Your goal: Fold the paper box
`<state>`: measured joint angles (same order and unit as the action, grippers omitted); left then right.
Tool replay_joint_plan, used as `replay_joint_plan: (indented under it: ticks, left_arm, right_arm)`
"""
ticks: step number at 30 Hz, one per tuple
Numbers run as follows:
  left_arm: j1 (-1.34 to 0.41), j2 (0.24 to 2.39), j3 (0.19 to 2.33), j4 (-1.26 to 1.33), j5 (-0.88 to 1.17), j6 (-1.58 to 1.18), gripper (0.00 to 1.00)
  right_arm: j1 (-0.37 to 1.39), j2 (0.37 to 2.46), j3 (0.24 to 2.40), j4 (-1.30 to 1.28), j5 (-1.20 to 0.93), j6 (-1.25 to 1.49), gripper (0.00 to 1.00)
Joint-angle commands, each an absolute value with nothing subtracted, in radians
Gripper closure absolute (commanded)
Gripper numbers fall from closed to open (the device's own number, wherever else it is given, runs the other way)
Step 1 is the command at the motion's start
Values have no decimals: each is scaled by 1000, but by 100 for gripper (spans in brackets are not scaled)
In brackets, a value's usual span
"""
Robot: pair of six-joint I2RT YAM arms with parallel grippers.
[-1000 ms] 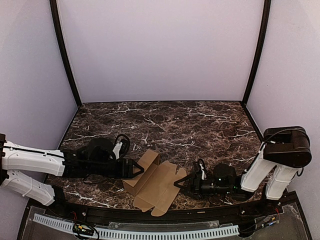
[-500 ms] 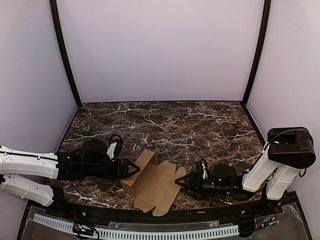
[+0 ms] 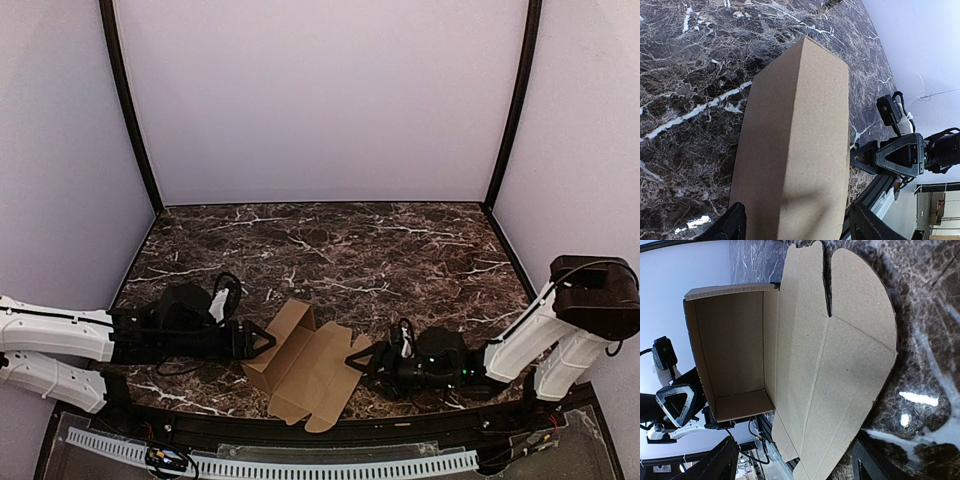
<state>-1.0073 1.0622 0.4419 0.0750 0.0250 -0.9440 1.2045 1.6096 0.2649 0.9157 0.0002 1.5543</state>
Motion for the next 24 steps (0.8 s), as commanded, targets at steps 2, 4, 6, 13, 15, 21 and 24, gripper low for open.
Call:
replay_joint_plan:
  ticks: [2, 4, 6, 13, 15, 21, 24]
  left_arm:
    - [-1011, 1086, 432, 88, 42, -930, 30]
    - [-1011, 1095, 433, 95, 51, -930, 30]
    - [-1011, 1102, 434, 99, 54, -930, 30]
    - [-1011, 1106, 436, 104, 58, -925, 30]
    - [-1012, 1113, 434, 114, 63, -926, 30]
    - [-1012, 1137, 421, 178, 99, -937, 30]
    - [-1013, 1142, 422, 192, 112, -933, 31]
  right_arm:
    - [1214, 1692, 265, 834, 32, 1579, 22]
    - [1213, 1699, 270, 836, 37, 1580, 22]
    - [1214, 1698, 279, 840, 41, 1559, 22]
    - [1213, 1645, 308, 836, 74, 1472, 22]
    - [1211, 1635, 318, 854, 77, 1445, 22]
    - [1199, 1648, 348, 967, 60, 1374, 24]
    - [1192, 1671, 368, 1046, 32, 1340, 24]
